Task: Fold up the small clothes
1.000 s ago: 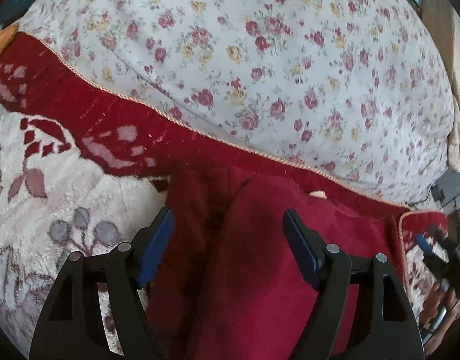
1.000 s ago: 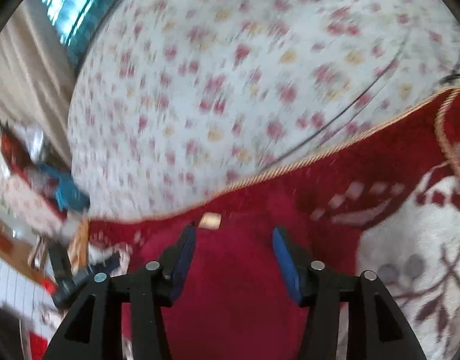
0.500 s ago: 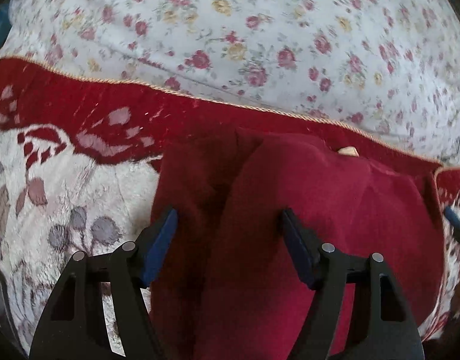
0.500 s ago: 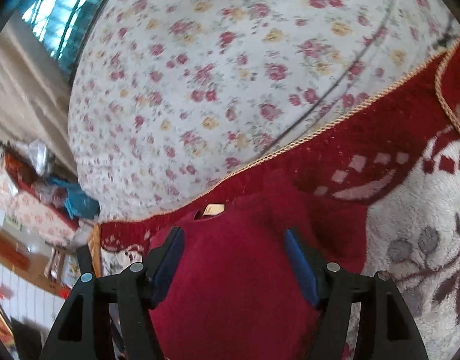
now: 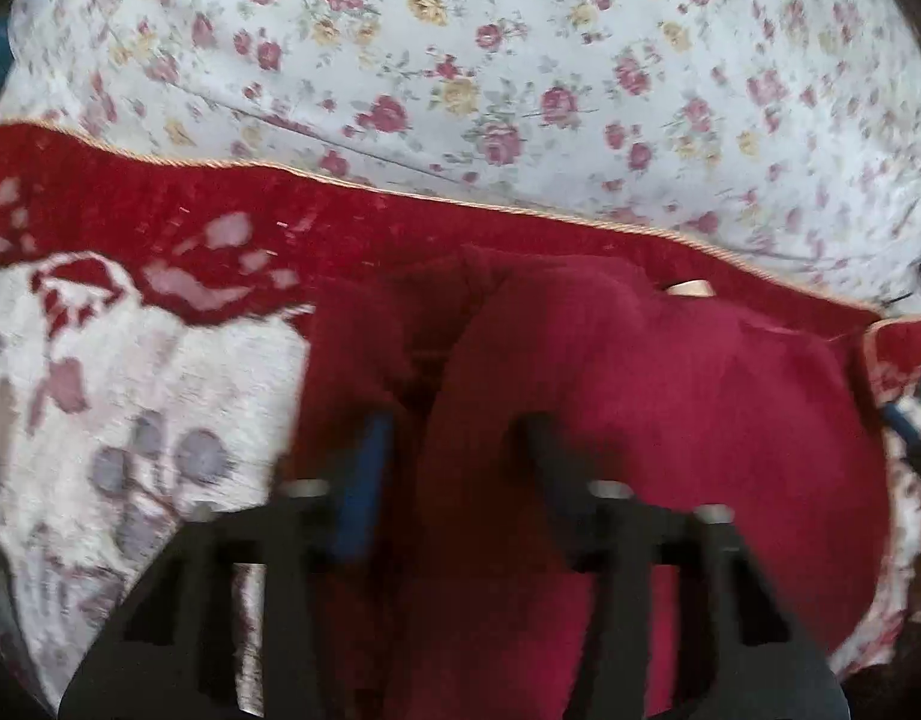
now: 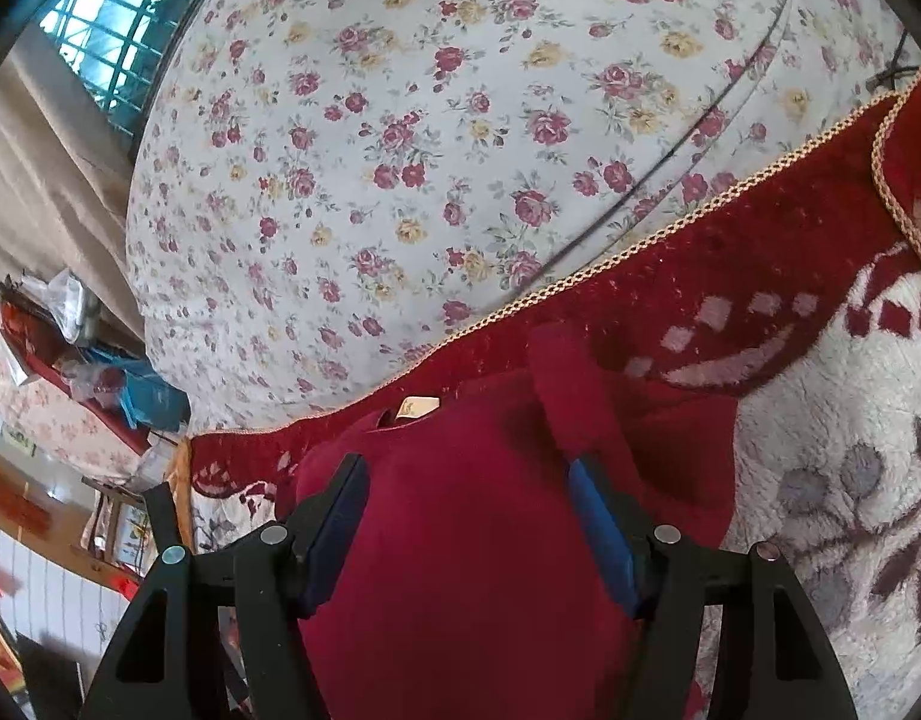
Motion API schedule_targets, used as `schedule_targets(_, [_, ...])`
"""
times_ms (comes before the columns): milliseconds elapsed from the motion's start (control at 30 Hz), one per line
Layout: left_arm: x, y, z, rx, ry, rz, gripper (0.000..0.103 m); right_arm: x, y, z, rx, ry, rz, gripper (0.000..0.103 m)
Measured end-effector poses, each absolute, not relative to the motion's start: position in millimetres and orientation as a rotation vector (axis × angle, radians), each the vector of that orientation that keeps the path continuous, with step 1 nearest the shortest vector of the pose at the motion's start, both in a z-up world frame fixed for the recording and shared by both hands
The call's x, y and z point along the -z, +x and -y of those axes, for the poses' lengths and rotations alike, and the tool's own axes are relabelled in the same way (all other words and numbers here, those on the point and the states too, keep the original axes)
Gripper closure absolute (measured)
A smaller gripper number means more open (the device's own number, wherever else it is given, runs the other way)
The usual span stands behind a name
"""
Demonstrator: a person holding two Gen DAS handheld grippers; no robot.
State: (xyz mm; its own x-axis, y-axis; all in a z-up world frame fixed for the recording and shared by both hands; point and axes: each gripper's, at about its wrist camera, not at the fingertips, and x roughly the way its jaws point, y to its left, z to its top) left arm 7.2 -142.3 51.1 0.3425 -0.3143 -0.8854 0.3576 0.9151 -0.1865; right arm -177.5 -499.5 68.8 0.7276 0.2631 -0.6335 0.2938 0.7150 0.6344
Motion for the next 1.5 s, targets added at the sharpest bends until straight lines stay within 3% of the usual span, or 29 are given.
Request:
schedule_targets(100, [-59.0,0.7,144.1,0.432,0.052,-1.104,0.091,-74.1,-178.2,499.5,0.048,0.753,-0.764,0.037])
schedule_targets(300, [-66.7,-9.9,126.6,0.391,-0.027,-1.081,0.093,-88.4,-180.2,495.0,0.086,0.648,-0.728,0.037])
schedule_targets(567, [-57.4,-13.9,129.3,0.376,0.028,-1.076,0.093,-63.1,-146.2,466.8,0.081,0.430,-0.887,0.041])
schedule_targets(600, [-49.6,-9.8,128.9,0.377,0.008,-1.105,0.092,-49.7,-139.9,471.5,0.137,0.412,-0.935,0.042])
schedule_targets(633, [-48.0,-8.7,126.3,0.376,-0.017,-1.108,0.090,-36.1,-135.9,477.8,0.187,0.415,-0.976,0.055])
schedule_targets(733, [-50.0,-6.5,119.0,0.371,-0.070,-1.123,0.081,-29.1,-137.8,487.0,0.204,0.465,-0.957,0.056])
schedule_targets(933, [-62.6,-27.2,108.9,0.358,-0.073,-1.102,0.070,-67.8,-164.3,450.7,0.130,0.368,-0.941,0.051])
schedule_targets(1000, [-65.0,-40.4,108.3,0.361,-0.035,-1.097,0.063,-61.1,-174.4,435.3,0.102,0.322,-1.006,0.046])
schedule_targets(1033, [-66.0,-47.7,108.1,0.368,-0.018,-1.108,0.063,-54.9,-174.4,431.1,0.102,0.294,-1.039,0.039])
schedule_targets(1133, [-72.4,-71.9,100.0,0.387,0.025,-1.100,0.062,-40.9,-167.2,418.7,0.134,0.194,-1.086,0.038])
schedule_targets(1233, [-63.7,-89.0,82.3,0.369,0.019,-1.125,0.045,-67.4,-162.1,408.8,0.089,0.283,-1.013,0.039])
schedule_targets(1333, [-55.3,-90.6,69.7,0.363,-0.038,-1.146,0.045,-91.3,-137.5,375.4,-0.024,0.298,-0.932,0.039])
schedule_targets(1433, [-52.4,-84.5,61.9,0.375,-0.112,-1.160,0.045,-92.3,-94.5,322.5,-0.095,0.179,-0.945,0.054])
schedule_targets(1500, [-50.6,-81.2,61.8,0.385,-0.111,-1.160,0.045,-78.5,-59.2,287.5,-0.102,0.109,-0.979,0.056])
